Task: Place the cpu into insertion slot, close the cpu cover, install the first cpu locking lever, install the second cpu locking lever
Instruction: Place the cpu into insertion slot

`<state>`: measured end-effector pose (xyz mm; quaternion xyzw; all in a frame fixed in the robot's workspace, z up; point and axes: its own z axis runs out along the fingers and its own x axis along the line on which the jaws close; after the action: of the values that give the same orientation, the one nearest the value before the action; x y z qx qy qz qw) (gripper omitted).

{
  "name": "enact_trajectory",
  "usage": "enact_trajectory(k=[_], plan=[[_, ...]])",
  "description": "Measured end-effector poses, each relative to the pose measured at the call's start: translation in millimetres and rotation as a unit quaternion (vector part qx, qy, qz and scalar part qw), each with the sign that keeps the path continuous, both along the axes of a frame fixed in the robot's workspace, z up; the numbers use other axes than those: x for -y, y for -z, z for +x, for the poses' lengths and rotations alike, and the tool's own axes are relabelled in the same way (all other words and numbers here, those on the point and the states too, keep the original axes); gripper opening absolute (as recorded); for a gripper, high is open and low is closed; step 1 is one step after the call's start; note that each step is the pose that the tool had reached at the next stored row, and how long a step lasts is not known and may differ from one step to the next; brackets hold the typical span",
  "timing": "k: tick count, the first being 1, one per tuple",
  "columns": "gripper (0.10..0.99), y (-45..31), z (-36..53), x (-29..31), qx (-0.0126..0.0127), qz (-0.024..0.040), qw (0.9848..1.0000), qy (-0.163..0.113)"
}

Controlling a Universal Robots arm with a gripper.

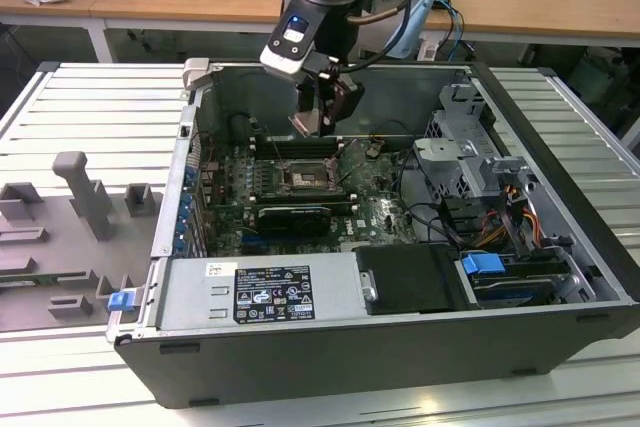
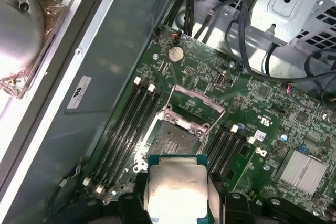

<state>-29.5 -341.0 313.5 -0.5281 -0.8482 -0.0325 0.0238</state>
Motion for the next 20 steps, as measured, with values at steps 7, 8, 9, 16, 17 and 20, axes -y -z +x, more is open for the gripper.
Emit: enact_trajectory(k=[7,8,9,16,17,20], plan=[[0.537,8.7,0.0,0.0,-0.0068,-0.0005,0.9992,0.039],[0.537,10.7,0.0,0.0,-0.0067,-0.0006,0.9987,0.051],[0.537,11.9,0.0,0.0,-0.0067,-0.0005,0.9984,0.057],[0.537,20.7,-0.1,0.0,0.0203,-0.0039,0.9975,0.068],[0.537,21.0,-0.2,0.1,0.0232,-0.0039,0.9974,0.068],[0.537,23.3,-1.2,0.1,0.0342,-0.0031,0.9971,0.068]])
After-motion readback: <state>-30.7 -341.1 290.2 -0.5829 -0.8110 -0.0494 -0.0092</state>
